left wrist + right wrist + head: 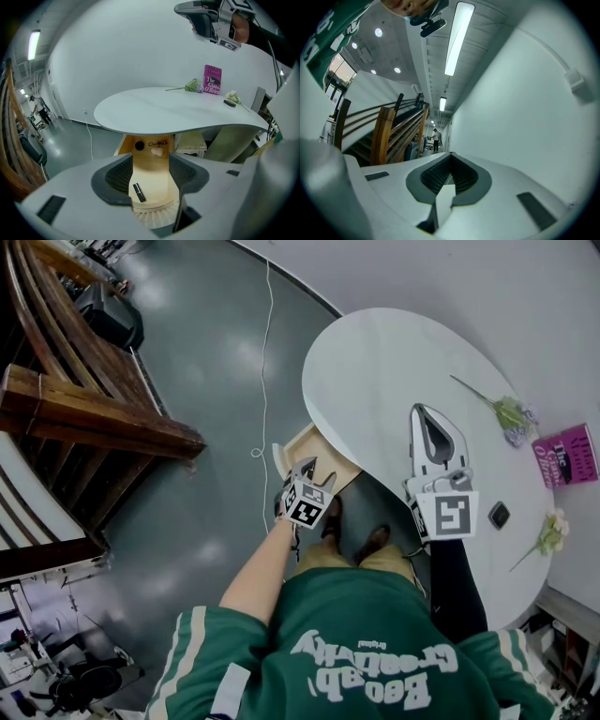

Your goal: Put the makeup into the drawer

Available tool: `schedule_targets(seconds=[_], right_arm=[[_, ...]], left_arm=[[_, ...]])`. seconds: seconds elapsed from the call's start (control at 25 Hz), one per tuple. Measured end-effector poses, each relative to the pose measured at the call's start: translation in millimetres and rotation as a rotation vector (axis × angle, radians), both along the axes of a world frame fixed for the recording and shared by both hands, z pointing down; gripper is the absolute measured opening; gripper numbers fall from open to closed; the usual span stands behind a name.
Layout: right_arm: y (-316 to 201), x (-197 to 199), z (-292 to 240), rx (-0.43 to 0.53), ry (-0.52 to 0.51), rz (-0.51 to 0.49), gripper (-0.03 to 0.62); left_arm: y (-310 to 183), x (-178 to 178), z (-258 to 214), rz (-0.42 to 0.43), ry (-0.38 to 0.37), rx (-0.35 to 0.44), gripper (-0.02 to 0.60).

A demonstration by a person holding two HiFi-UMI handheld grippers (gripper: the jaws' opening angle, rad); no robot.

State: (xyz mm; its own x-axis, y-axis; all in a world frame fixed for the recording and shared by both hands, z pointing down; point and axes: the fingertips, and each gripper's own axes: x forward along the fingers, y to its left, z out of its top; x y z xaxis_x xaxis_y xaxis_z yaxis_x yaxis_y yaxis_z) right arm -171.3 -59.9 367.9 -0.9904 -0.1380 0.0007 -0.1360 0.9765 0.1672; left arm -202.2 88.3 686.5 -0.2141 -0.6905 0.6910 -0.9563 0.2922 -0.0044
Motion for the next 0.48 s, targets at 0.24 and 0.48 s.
schedule_targets(seconds=[0.24,0.48], right_arm=[[-5,2,-16,-0.022,-0.073,0.019,0.008],[-13,7,-25,-0.011,-0.095,0.031,0.008]], left_arm=[[-24,-20,-77,-0.048,-0.121,0.177,0.25],[-58,-36,-218,-0.034,-0.325,0.429,0.25]])
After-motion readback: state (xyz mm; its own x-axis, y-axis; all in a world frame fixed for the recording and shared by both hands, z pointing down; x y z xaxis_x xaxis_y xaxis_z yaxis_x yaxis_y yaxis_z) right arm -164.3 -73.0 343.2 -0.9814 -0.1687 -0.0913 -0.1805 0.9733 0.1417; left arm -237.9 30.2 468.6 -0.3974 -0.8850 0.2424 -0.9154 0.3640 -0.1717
